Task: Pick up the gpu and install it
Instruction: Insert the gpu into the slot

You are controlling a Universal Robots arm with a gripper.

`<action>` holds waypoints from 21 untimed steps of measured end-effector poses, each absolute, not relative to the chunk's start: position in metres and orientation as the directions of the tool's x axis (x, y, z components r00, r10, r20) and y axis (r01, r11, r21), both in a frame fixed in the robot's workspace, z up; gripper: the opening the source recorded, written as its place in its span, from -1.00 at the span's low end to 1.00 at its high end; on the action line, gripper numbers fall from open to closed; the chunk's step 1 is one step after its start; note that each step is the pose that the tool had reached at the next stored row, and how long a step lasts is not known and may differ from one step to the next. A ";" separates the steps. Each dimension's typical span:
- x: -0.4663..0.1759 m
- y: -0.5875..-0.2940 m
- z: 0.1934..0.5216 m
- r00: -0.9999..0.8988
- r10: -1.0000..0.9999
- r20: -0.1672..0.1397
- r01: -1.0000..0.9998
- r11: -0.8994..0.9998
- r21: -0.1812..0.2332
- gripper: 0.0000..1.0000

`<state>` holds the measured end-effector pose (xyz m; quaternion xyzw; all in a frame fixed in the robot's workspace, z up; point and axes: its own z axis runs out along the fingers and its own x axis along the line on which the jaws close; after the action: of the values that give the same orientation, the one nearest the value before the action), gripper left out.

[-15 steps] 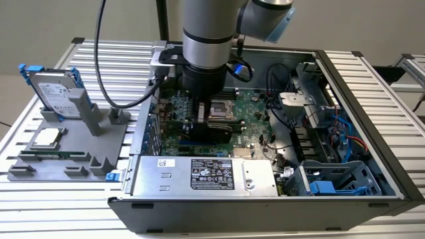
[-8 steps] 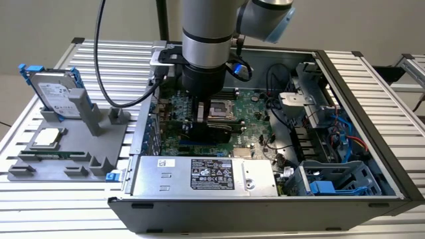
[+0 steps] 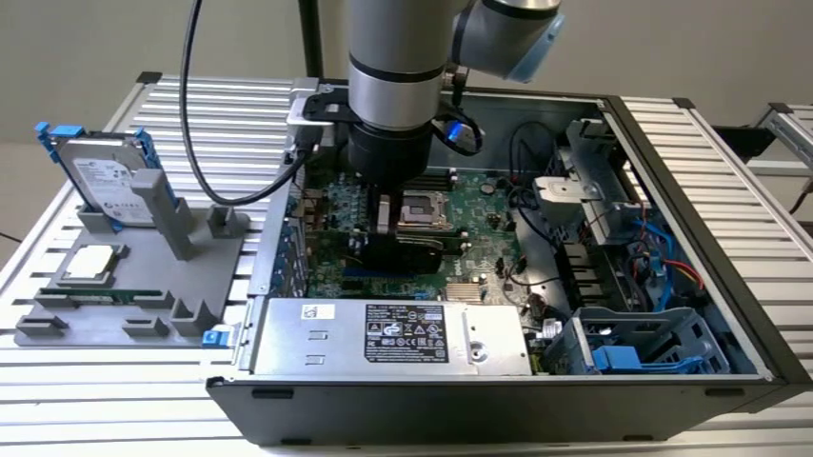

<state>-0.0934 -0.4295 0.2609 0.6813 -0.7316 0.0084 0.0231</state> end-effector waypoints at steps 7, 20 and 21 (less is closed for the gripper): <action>-0.093 -0.429 0.262 -0.070 -0.997 0.044 -0.997 0.071 0.019 -1.00; -0.093 -0.427 0.261 -0.070 -0.996 0.045 -0.997 0.071 0.019 -1.00; -0.093 -0.427 0.260 -0.070 -0.997 0.045 -0.997 0.071 0.019 -1.00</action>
<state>-0.0934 -0.4267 0.2602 0.6814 -0.7315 0.0084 0.0231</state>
